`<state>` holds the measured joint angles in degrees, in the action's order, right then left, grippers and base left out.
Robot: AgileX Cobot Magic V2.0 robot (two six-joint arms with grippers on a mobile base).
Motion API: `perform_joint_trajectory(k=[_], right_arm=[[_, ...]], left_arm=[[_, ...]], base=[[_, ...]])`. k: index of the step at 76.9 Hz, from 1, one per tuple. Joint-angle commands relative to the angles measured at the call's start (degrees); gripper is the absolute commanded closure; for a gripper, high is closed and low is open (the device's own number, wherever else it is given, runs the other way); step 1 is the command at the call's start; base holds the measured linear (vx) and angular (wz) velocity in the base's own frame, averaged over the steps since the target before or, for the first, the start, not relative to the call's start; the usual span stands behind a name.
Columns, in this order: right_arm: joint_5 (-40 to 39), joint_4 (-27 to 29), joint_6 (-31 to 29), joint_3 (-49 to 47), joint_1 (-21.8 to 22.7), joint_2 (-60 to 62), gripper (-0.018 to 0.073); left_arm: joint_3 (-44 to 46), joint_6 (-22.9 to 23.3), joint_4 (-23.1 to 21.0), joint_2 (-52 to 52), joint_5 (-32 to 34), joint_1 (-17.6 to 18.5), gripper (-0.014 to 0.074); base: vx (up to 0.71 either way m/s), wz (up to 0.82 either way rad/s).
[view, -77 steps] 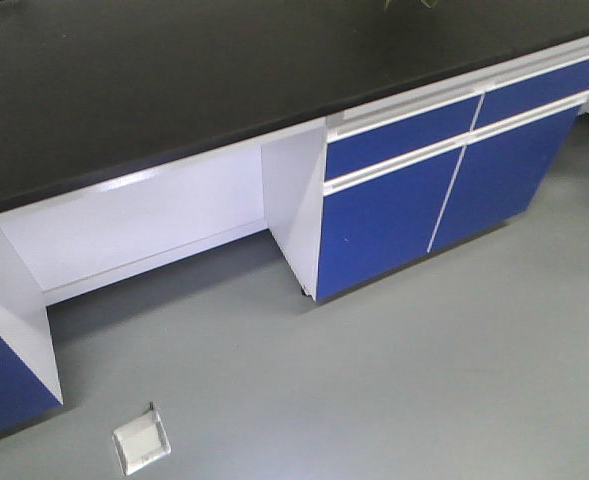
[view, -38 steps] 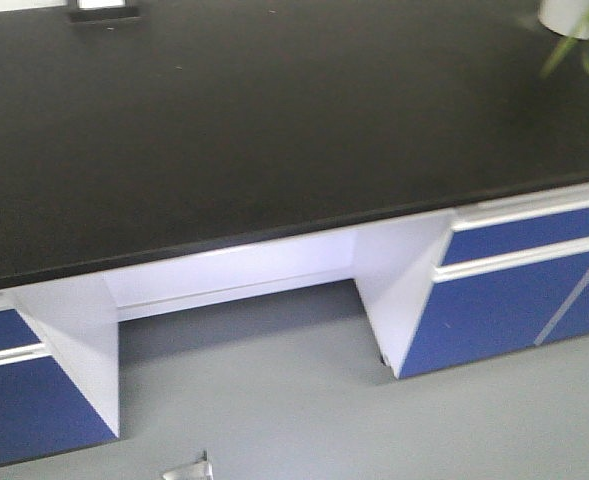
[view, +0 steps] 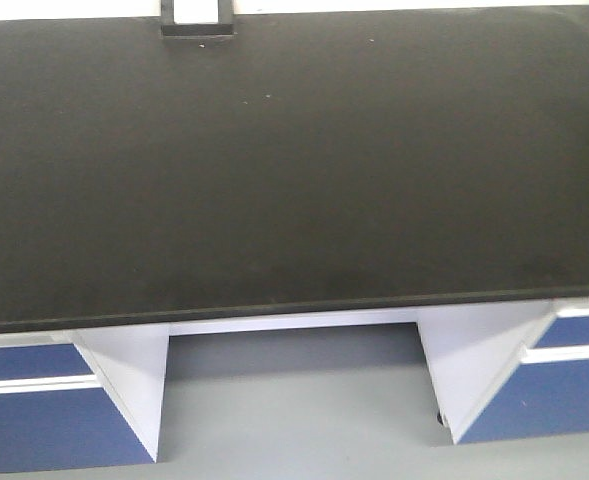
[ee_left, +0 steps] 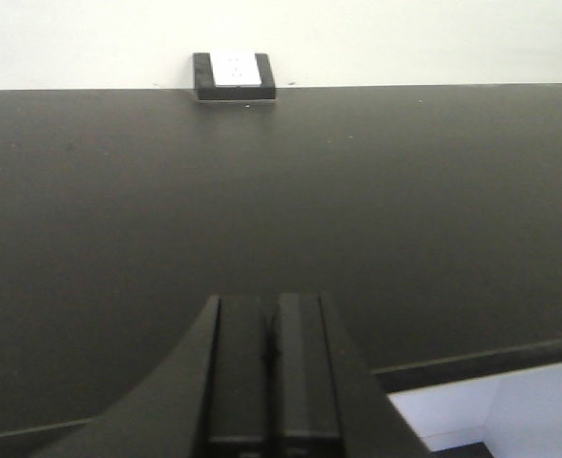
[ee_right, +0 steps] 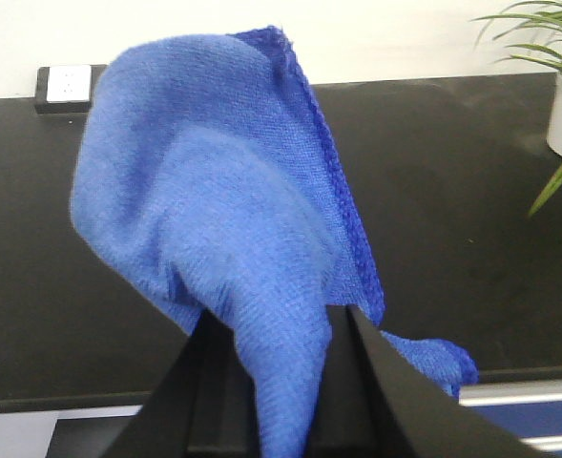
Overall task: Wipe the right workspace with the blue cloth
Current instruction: 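Hold the blue cloth in the right gripper while driving to another bench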
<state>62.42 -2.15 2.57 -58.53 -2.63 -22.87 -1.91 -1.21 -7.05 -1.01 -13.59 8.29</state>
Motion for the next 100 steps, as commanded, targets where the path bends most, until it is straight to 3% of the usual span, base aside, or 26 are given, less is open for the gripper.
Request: perform_joint_trajectory(k=[1,51,61,78,100], right_arm=[[-4.4,-0.2,-0.6,-1.5,0.0,-0.9,0.0564],[-4.5,-0.2,-0.6,-1.5,0.0,-0.9,0.0564],[-4.5,2.1,-0.6,-1.5,0.0,-0.9,0.0564],[-13.6,3.1,-0.2,-1.5,0.0,-5.1,0.0564],[-15.2,2.8,-0.7,-1.5,0.0,-14.0,0.0564]], left_arm=[[1.4,0.0,-0.3,0.0,4.7,0.3,0.0603],[1.4,0.0,-0.3,0.0,4.7,0.3,0.0603],[1.4,0.0,-0.3,0.0,4.7,0.3,0.0603],[1.4,0.0,-0.3,0.0,4.7,0.3,0.0603],[1.4,0.0,-0.3,0.0,4.7,0.3,0.0603]], base=[[0.16,0.17],[0.09,0.10],[0.03,0.02],[0.00,0.00],[0.00,0.00]])
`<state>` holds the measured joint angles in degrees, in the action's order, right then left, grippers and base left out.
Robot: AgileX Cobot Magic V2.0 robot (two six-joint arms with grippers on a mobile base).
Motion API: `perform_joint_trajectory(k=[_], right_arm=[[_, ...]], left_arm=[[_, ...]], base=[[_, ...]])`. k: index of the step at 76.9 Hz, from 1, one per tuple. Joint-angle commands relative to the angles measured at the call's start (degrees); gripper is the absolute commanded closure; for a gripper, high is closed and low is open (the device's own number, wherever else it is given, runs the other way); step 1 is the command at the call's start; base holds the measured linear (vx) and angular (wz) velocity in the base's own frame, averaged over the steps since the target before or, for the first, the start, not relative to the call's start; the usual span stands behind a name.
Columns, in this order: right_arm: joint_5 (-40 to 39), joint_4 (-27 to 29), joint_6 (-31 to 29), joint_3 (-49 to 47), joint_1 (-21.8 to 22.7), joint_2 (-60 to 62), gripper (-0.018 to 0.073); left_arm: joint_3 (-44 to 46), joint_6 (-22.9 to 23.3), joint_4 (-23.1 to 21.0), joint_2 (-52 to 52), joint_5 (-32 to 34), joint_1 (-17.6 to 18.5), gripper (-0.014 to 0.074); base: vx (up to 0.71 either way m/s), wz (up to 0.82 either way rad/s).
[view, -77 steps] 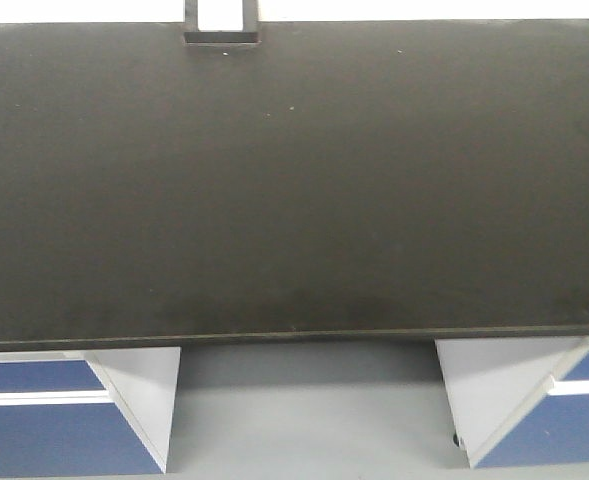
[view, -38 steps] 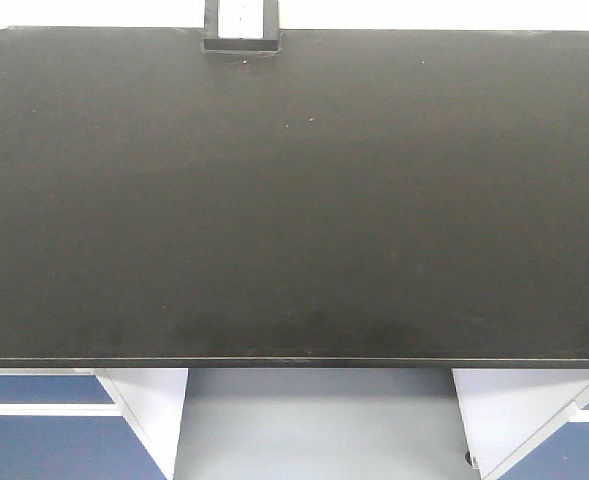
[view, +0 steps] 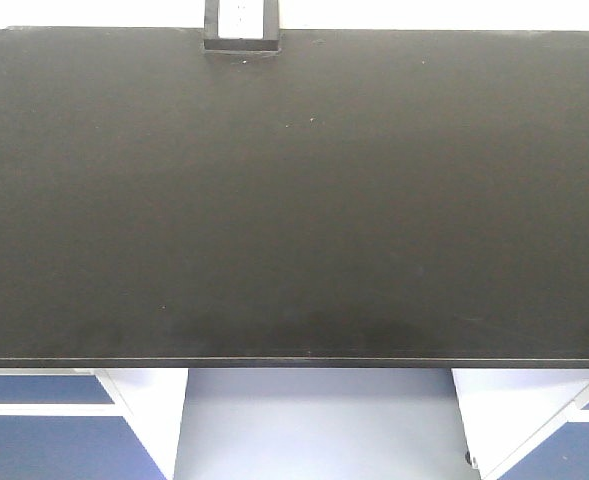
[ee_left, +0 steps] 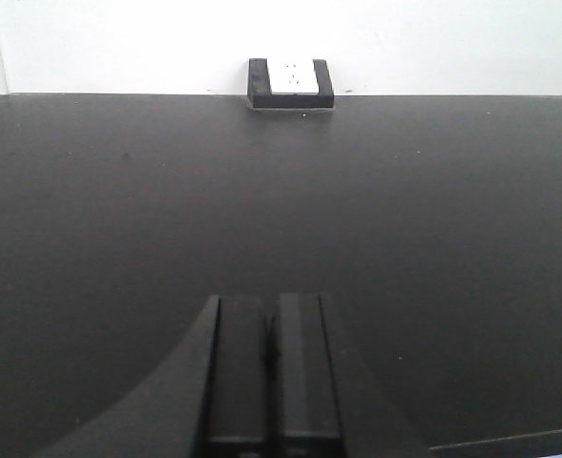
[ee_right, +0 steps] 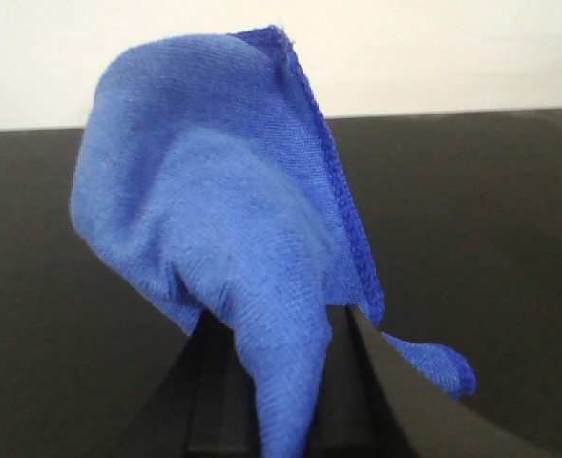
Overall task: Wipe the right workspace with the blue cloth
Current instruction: 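Hold the blue cloth in the right gripper while driving to another bench, then lower the held blue cloth onto the bench top with the right gripper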
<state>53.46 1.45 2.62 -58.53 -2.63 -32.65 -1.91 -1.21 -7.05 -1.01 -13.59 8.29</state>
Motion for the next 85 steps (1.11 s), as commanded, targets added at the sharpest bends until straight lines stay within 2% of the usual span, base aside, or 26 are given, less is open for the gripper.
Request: perform_joint_trajectory(k=[1,26,50,75,85], right_arm=[[-6.5,-0.8,-1.0,-1.5,0.0,-4.7,0.0564],[-13.0,1.1,-11.9,-1.5,0.0,-33.9,0.0564],[-21.2,2.9,-12.1,-1.5,0.0,-59.5,0.0564],[-30.0,4.2,-12.5,-1.5,0.0,-69.5,0.0564],[-30.4,4.7,-12.6,-1.5,-0.5,-71.3,0.0564]], left_arm=[[1.4,0.0,-0.3,0.0,4.7,0.3,0.0603],[1.4,0.0,-0.3,0.0,4.7,0.3,0.0603],[1.4,0.0,-0.3,0.0,4.7,0.3,0.0603],[1.4,0.0,-0.3,0.0,4.7,0.3,0.0603],[1.4,0.0,-0.3,0.0,4.7,0.3,0.0603]], base=[[0.00,0.00],[0.00,0.00],[0.00,0.00],[0.00,0.00],[0.00,0.00]])
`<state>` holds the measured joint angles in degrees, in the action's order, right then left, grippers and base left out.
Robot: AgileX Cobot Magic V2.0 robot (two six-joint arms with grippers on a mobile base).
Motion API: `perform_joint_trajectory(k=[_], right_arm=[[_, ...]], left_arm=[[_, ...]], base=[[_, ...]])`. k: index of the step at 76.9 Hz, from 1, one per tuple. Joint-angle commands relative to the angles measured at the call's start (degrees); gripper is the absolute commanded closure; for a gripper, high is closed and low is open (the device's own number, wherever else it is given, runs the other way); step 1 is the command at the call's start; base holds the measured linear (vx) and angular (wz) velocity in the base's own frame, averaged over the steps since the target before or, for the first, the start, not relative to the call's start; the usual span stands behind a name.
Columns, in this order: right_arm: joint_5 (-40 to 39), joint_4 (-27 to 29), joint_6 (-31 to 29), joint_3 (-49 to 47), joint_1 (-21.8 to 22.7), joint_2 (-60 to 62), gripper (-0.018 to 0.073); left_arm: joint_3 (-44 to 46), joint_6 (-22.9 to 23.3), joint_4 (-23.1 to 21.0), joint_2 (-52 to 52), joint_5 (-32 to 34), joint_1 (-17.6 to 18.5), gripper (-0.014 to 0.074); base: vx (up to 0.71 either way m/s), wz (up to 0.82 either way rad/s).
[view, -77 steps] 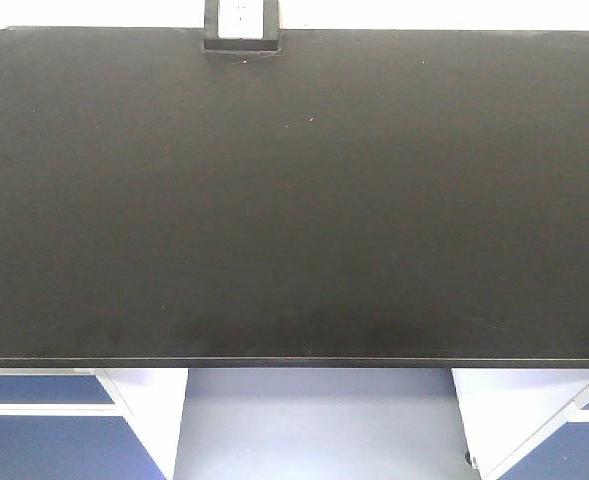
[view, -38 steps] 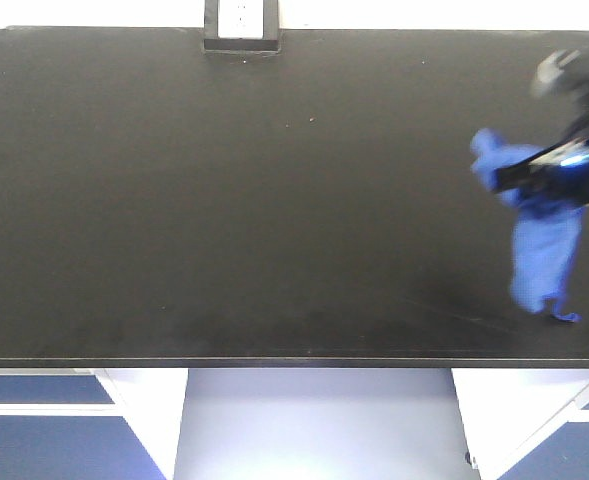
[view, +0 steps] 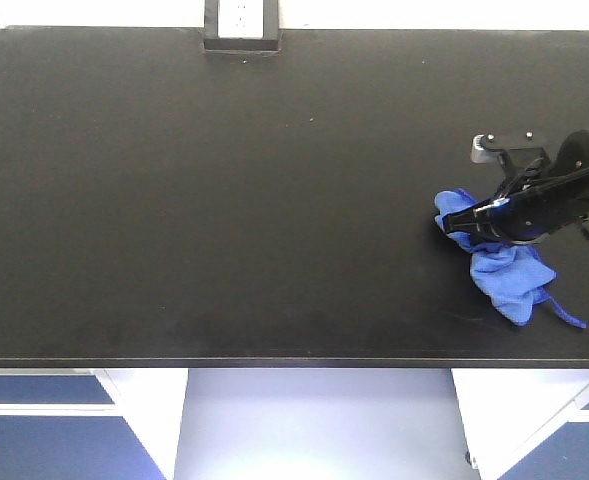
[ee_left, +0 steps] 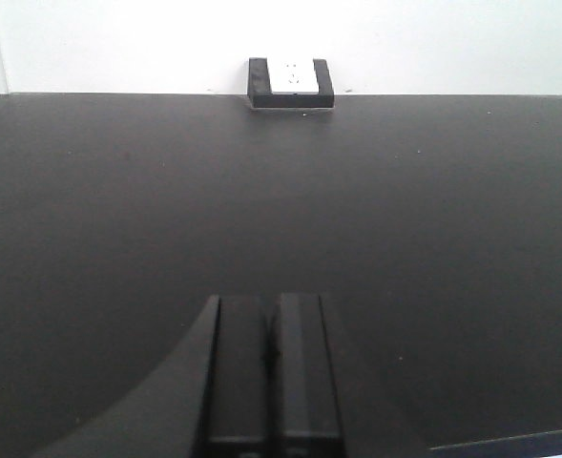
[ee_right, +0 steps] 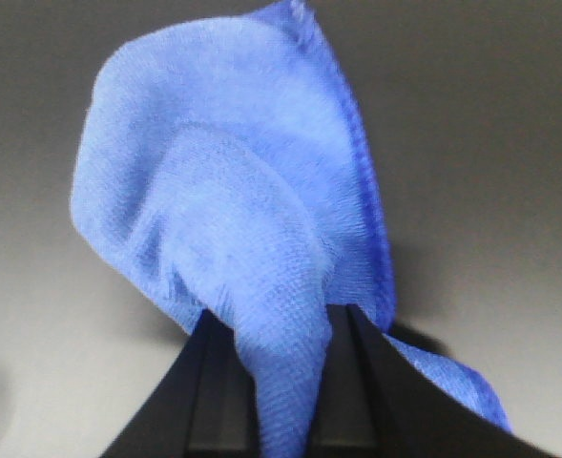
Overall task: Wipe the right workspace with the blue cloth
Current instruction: 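Lower the held blue cloth onto the bench top with the right gripper, then drag the cloth across the bench toward the robot's center, right gripper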
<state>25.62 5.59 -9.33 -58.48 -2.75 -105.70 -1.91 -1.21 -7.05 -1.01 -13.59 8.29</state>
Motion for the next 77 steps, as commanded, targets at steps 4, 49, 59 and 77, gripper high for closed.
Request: perform_joint_trajectory(k=[4,49,59,77], right_arm=[[-2.2,1.3,-1.8,-1.5,-1.7,1.5,0.0564],[-1.7,0.3,-6.0,-1.5,-2.1,1.7,0.0564],[-1.0,2.1,-6.0,-1.7,7.9,1.8,0.0564],[0.8,17.2,-17.0,-1.7,4.9,1.9,0.0564]], left_arm=[[1.4,0.0,-0.3,0.0,4.7,0.3,0.0603],[1.4,0.0,-0.3,0.0,4.7,0.3,0.0603],[1.4,0.0,-0.3,0.0,4.7,0.3,0.0603],[1.4,0.0,-0.3,0.0,4.7,0.3,0.0603]], base=[[0.00,0.00],[0.00,0.00],[0.00,0.00],[0.00,0.00]])
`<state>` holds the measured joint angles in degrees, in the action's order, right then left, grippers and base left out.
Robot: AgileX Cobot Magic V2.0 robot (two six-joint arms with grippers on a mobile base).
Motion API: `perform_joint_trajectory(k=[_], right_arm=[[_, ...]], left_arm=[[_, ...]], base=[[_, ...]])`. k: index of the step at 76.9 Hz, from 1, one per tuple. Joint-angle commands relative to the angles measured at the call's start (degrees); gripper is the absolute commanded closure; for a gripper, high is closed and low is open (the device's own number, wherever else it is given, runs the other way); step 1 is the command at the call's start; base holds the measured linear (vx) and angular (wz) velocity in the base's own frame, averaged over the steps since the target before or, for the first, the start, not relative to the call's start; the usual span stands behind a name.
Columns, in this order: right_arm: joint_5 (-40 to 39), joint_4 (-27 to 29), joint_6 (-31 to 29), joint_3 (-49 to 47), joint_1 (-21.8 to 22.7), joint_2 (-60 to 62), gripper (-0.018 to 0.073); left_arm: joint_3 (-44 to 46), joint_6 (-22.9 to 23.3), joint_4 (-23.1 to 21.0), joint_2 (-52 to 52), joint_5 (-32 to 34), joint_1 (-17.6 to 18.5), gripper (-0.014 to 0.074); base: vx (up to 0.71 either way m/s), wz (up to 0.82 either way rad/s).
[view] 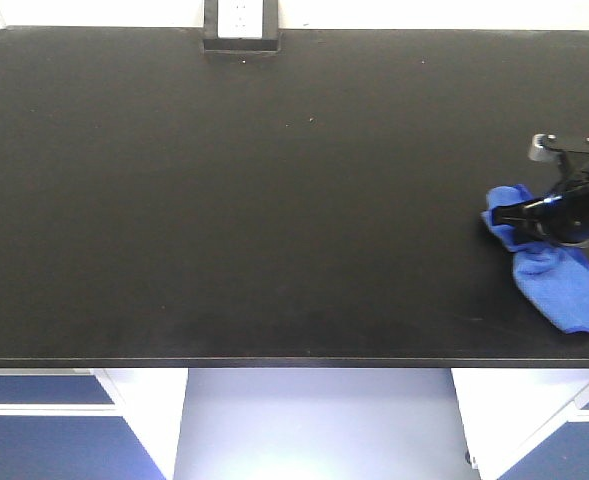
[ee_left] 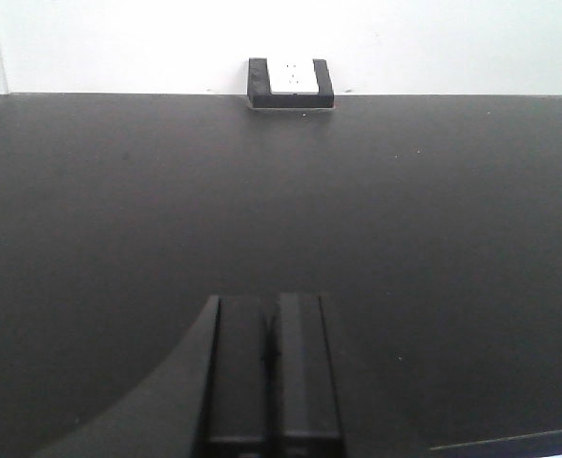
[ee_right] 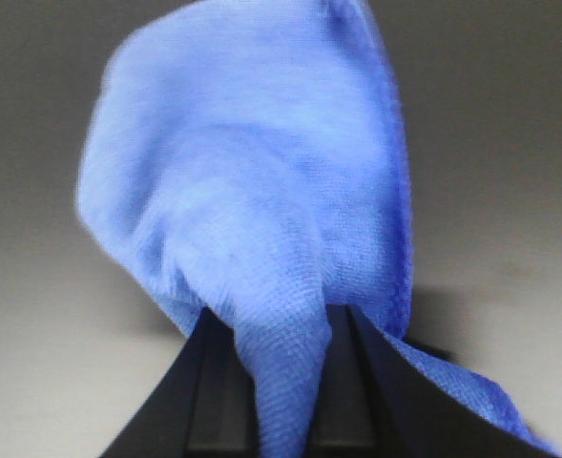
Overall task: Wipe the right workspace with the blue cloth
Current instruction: 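Drag the cloth across the bench toward the robot's center, right gripper, then sweep the cloth back toward the bench edge and release it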
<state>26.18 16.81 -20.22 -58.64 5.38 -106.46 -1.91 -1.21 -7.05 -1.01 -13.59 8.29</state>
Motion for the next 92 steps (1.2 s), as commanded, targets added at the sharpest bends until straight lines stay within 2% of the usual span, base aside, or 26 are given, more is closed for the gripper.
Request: perform_joint_trajectory(k=[1,10,18,22,28,38,50,55,62,77,85,92], right_arm=[[0.4,6.8,-7.2,-1.5,-4.3,2.7,0.0564],[0.6,12.5,-12.2,-1.5,-13.7,2.7,0.0564],[-1.7,12.5,-12.0,-1.5,-21.8,2.7,0.0564],[-3.4,12.0,-11.6,-1.5,-24.3,2.7,0.0564],[-6.0,11.6,-11.4,-1.5,-25.6,2.7,0.0564],[-7.5,9.1,-11.4,-1.5,-22.2,2.6,0.0564],[-7.0,6.0,-11.4,-1.5,-12.1,1.9,0.0564],[-7.0,6.4,-11.4,-1.5,-7.5,1.8,0.0562],[-6.8,7.8,-12.2,-1.5,-3.7,1.9,0.0557],[-5.5,8.0,-15.3,-1.5,-2.9,2.0,0.0491],[-5.5,9.1,-15.4,-1.5,-2.9,2.0,0.0393],[-5.5,9.2,-16.0,-1.5,-2.9,2.6,0.0264]], left_arm=[[1.4,0.0,-0.3,0.0,4.7,0.3,0.0603],[1.4,0.0,-0.3,0.0,4.7,0.3,0.0603],[1.4,0.0,-0.3,0.0,4.7,0.3,0.0603],[1.4,0.0,-0.3,0.0,4.7,0.3,0.0603],[1.4,0.0,-0.3,0.0,4.7,0.3,0.0603],[1.4,0.0,-0.3,0.0,4.7,0.3,0.0603],[1.4,0.0,-0.3,0.0,4.7,0.3,0.0603],[1.4,0.0,-0.3,0.0,4.7,0.3,0.0603],[1.4,0.0,-0.3,0.0,4.7,0.3,0.0603],[1.4,0.0,-0.3,0.0,4.7,0.3,0.0603],[1.4,0.0,-0.3,0.0,4.7,0.3,0.0603],[1.4,0.0,-0.3,0.0,4.7,0.3,0.0603]], base=[[0.00,0.00],[0.00,0.00],[0.00,0.00],[0.00,0.00],[0.00,0.00],[0.00,0.00],[0.00,0.00],[0.00,0.00],[0.00,0.00],[0.00,0.00],[0.00,0.00],[0.00,0.00]])
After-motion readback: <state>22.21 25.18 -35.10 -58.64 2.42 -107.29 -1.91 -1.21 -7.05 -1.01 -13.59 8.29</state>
